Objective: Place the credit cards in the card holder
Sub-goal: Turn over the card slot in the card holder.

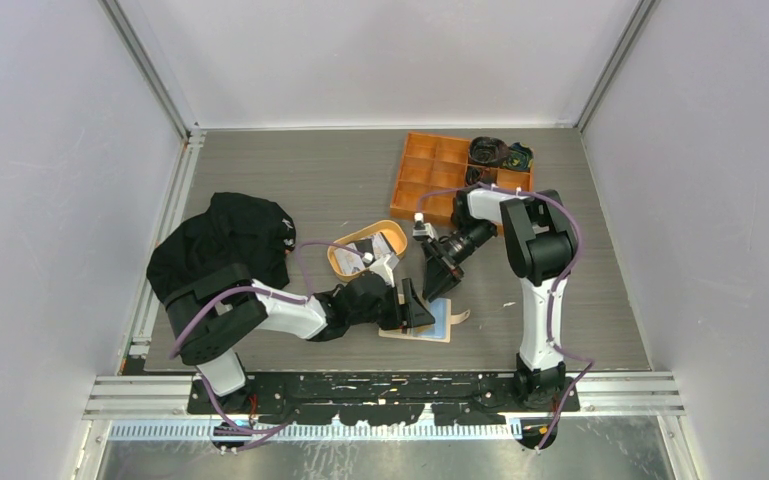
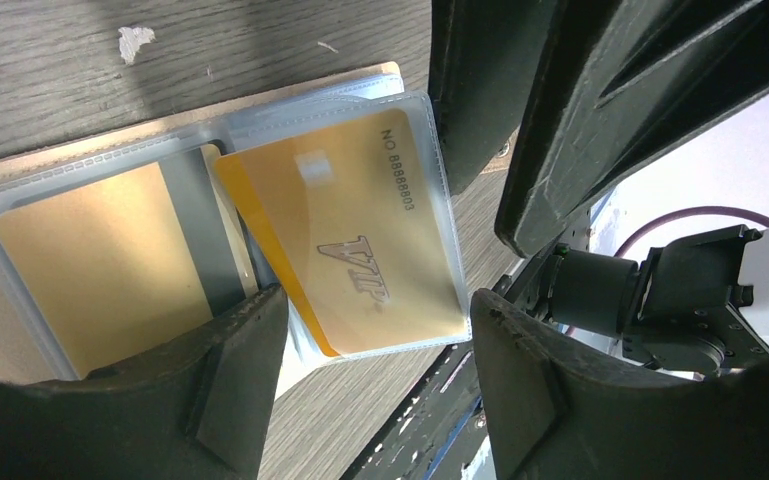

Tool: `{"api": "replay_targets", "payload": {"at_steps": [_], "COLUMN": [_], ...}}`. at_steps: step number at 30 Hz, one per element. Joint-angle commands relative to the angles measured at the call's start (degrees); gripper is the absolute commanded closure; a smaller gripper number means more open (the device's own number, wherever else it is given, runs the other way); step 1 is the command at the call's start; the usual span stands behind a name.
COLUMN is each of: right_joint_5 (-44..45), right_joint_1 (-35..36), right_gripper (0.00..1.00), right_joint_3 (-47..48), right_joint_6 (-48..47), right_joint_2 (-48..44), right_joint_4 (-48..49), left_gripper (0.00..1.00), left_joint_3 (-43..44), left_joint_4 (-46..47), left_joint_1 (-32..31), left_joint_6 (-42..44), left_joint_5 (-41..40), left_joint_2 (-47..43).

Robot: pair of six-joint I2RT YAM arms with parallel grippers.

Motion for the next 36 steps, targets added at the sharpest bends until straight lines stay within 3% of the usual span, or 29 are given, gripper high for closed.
{"api": "replay_targets", "payload": {"at_steps": [1,11,19,25,32,36], "right_joint_5": [-2.6,-2.6,-2.5,-1.8,3.3,9.8], "right_joint_1": [1.0,1.7,1.1,-1.6,-4.1,-3.2], "right_gripper": [0.61,0.62,0.61,0.55,0.53,0.56], "right_joint_3": [1.7,2.0,2.4,2.1,-1.6,-8.3], "right_joint_6": [-0.9,-0.9,-1.9,-3.5,-1.1,2.8], "right_joint_2": [0.3,0.8,-0.1,-2.8,-10.7,-21.8], "right_joint_4": [-1.9,-2.0,-2.6,-2.8,5.1,18.4], "left_gripper": [0.31,0.31,0.44,0.47,0.48,0.47], "left_joint_3": [0.3,1.3,-0.1,-1.6,-3.6,-4.7], "left_joint_4": [-0.9,-4.9,-3.4,-1.2,3.5,6.8], "left_joint_1": [-0.3,-0.2,0.1,0.3,1.2,1.5], "left_joint_6": [1.9,2.8,2.0,1.3,0.2,-0.6], "left_joint_5": [-0.8,-2.1,-1.9,-1.5,0.4,1.5], "left_joint_2": [-1.4,-2.3,-2.6,-3.1,-1.8,-0.8]}}
